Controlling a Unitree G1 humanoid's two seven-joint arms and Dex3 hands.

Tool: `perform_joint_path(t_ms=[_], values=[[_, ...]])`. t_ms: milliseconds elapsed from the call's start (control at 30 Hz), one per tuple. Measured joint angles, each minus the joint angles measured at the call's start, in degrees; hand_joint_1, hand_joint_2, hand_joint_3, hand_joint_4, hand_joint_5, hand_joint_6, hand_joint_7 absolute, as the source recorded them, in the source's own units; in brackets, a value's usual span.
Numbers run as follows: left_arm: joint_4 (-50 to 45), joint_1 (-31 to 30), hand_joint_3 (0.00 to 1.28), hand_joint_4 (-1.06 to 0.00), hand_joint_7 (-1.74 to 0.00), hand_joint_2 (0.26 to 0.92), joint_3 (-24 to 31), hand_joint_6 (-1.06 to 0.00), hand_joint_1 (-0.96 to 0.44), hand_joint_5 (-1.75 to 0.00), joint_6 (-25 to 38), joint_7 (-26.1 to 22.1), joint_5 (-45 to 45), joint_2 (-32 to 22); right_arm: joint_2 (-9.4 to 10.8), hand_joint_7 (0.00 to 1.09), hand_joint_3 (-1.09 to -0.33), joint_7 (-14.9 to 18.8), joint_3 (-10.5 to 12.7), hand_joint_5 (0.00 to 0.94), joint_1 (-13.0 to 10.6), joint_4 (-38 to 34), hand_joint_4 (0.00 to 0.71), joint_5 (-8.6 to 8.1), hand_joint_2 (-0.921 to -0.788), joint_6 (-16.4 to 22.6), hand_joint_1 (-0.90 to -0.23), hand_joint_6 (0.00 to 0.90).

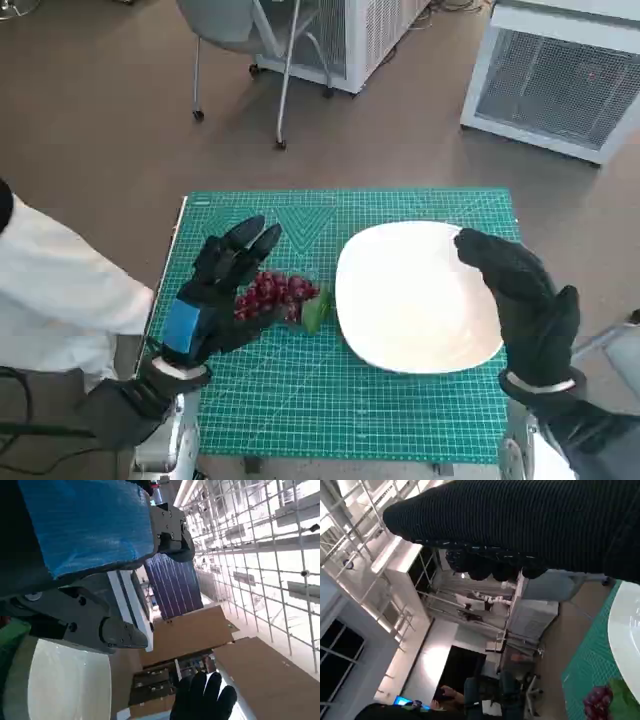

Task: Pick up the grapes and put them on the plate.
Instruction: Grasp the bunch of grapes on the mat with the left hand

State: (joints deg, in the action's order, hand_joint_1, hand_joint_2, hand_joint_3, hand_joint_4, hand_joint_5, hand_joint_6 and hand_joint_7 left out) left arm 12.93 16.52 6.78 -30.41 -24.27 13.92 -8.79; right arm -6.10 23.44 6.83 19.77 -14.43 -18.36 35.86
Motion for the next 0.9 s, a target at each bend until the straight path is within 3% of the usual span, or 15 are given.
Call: perform_joint_path(t_ms=[900], values=[[0.0, -0.3, 0.15, -0.38, -0.51, 0.921, -0.3, -0.16, -0.16, -0.01, -0.2, 0.0, -0.1, 0.2, -0.1, 0.83, -0.557, -0.3, 0.0, 0.011, 0.2, 0.4, 0.659, 0.1, -0.921, -1.2, -0.486, 0.245]])
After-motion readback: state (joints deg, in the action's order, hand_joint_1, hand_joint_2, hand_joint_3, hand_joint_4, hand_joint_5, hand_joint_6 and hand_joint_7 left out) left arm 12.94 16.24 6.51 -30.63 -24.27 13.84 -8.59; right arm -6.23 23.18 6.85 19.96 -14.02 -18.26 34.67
